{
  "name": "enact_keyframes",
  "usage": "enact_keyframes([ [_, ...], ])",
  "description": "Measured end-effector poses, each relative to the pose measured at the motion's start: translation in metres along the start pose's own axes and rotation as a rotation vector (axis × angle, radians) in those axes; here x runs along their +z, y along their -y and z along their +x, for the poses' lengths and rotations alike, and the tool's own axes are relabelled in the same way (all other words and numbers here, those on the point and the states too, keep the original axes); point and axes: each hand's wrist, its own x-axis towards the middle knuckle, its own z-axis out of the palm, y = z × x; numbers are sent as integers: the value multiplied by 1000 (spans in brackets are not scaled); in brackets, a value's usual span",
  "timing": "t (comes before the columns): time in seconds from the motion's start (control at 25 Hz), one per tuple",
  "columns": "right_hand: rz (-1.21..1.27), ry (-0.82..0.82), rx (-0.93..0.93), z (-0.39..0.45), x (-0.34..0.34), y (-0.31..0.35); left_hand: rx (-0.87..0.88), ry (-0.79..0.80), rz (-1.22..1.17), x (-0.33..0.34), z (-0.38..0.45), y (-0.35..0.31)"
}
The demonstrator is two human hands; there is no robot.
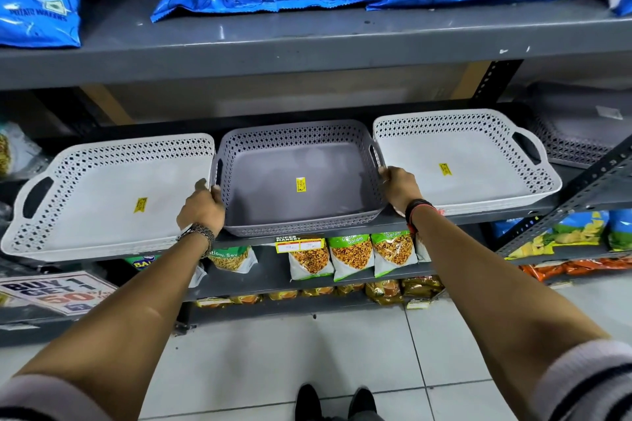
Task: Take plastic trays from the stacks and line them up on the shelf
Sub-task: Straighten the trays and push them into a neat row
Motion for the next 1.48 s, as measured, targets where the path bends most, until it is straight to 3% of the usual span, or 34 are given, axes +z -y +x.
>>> enact_keyframes([
  [0.08, -3, -4, -66, -2, -9, -6, 105, -74, 51, 2, -3, -9],
  [0.16, -14, -51, -136, -7, -24, -15, 356, -170, 103, 6, -10, -27],
  [0.28, -70, -112, -203, -16, -51, -41, 734, -26, 78, 17, -34, -63],
  [0.44, -191, 10, -223, -28, -82, -77, 936, 129, 159, 32, -70, -105],
  [0.6, -275, 122, -265, -35, -92, -97, 939, 162, 215, 39, -84, -129],
  [0.96, -279, 92, -348, -37, -84, -104, 883, 147, 255, 31, -100, -137],
  [1.28, -236, 66, -302, -38, -81, -101, 797, -115, 91, 17, -88, -89],
  [1.48, -319, 33, -249, -48, -80, -92, 871, -226, -1, 4, -58, -39],
])
